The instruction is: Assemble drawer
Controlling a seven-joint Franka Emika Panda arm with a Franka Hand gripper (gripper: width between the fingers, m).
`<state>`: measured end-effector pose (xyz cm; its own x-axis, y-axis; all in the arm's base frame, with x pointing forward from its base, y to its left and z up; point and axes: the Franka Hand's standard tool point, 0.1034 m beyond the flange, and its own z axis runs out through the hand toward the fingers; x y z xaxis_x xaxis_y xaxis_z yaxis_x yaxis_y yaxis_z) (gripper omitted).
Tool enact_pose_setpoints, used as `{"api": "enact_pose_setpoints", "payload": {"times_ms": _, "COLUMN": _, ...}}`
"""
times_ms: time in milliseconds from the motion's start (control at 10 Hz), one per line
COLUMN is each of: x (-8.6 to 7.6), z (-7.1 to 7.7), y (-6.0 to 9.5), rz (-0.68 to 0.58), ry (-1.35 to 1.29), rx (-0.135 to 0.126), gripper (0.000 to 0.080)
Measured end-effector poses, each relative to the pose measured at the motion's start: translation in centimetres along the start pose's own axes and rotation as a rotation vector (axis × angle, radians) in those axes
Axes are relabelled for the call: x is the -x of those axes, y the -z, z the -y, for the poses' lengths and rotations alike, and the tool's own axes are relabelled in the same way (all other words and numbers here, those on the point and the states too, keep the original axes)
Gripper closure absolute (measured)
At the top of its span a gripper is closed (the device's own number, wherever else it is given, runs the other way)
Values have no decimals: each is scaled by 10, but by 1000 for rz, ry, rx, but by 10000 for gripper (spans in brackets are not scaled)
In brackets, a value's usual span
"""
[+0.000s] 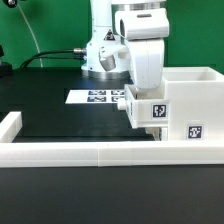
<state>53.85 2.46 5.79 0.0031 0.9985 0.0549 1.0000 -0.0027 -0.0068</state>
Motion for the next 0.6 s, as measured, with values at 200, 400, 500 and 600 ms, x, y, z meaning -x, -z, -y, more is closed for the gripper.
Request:
{"api": "enact_pose_setpoints", "payload": {"times_ms": 200, "x": 0, "z": 0, "y": 7, "rz": 4, "ry": -6, "rx": 8, "gripper": 472}}
{"api": "enact_pose_setpoints", "payload": {"times_ms": 400, "x": 2, "z": -1, "y": 20, "rz": 14, "ry": -10, "rx": 4, "gripper": 175}}
{"api": "enact_pose_setpoints", "payload": {"times_ms": 500, "x": 3, "z": -3, "y": 31, "rz": 22, "ry": -11, "rx": 9, "gripper": 175}}
{"api": "enact_pose_setpoints", "payload": {"times_ms": 600, "x": 8, "z": -4, "y": 42, "rz": 30, "ry": -8, "rx": 14, "gripper": 157}}
